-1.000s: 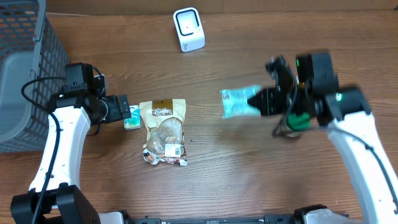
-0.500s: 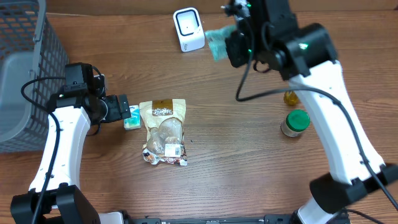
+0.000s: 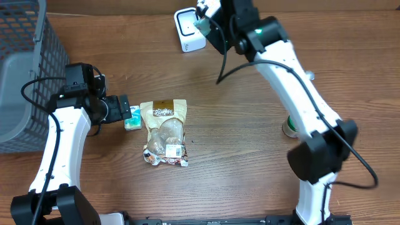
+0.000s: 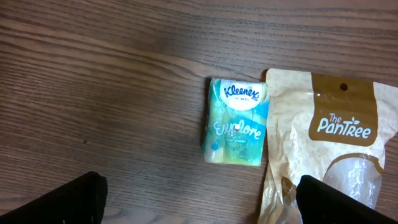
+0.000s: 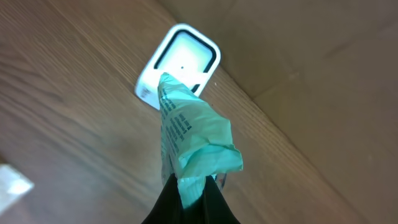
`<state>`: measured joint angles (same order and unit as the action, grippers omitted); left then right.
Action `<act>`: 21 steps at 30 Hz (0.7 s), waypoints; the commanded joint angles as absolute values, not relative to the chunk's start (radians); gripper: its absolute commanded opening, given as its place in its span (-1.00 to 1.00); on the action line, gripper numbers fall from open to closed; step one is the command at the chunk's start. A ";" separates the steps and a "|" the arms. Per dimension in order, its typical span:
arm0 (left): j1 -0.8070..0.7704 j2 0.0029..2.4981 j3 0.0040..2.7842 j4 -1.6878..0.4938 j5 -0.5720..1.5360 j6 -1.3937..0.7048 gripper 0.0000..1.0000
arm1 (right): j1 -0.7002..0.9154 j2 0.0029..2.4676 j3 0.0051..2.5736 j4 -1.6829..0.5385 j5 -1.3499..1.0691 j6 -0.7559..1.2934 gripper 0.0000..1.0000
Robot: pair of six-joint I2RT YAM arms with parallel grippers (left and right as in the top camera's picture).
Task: Scan the item barcode
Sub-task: 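Raise the packet to the white scanner with the right gripper, then hold the packet's barcode against the scanner window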
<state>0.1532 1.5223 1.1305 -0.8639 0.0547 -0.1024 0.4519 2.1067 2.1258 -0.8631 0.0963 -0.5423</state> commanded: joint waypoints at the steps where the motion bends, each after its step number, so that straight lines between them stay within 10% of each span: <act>1: 0.157 1.521 1.149 -0.862 0.048 -0.112 0.99 | 0.465 2.161 2.138 -0.795 0.169 -0.615 -0.93; 21: 0.157 1.521 1.149 -0.862 0.048 -0.112 0.99 | 0.497 2.341 2.132 -0.383 0.360 -0.839 -0.93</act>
